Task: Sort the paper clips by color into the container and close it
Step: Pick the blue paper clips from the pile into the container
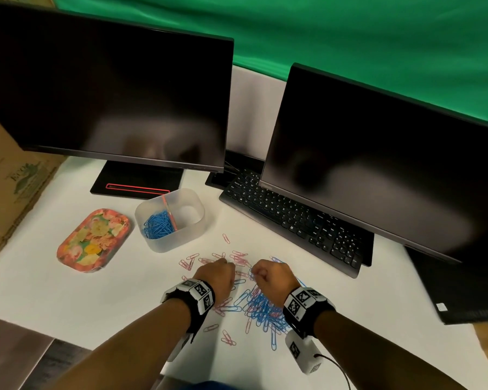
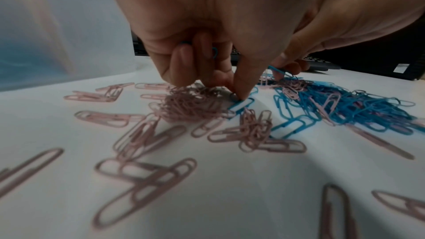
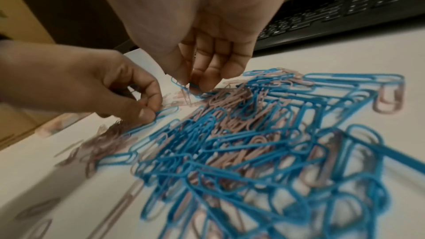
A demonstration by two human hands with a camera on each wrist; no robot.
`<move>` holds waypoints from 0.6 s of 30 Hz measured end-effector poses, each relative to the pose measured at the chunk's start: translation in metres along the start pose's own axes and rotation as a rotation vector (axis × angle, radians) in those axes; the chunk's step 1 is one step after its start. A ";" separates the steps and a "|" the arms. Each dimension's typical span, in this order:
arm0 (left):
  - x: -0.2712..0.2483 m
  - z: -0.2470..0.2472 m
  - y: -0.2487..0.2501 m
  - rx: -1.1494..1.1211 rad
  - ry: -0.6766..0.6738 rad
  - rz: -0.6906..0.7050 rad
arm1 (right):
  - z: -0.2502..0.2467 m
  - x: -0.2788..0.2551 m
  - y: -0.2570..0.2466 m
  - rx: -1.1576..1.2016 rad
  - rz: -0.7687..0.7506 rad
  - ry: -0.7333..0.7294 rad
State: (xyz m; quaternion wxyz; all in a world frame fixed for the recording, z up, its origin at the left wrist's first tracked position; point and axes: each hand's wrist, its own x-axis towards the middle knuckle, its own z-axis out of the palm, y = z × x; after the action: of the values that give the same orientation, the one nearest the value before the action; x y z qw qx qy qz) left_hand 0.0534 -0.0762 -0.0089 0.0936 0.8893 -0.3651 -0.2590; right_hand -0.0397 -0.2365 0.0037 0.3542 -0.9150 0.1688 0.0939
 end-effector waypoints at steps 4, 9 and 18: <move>0.000 -0.005 -0.005 -0.148 0.029 -0.039 | -0.004 0.003 0.000 0.124 0.096 0.014; -0.002 -0.014 -0.022 -0.596 0.115 -0.209 | -0.005 0.007 0.000 0.518 0.285 -0.047; -0.006 -0.021 -0.029 -1.355 -0.075 -0.374 | -0.004 0.004 -0.020 0.908 0.401 -0.178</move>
State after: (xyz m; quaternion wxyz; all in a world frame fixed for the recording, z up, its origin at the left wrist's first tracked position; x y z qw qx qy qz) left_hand 0.0784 -0.0522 0.0014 0.5684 0.6735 0.0326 -0.4714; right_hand -0.0282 -0.2266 0.0172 0.7045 -0.6066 0.3343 0.1549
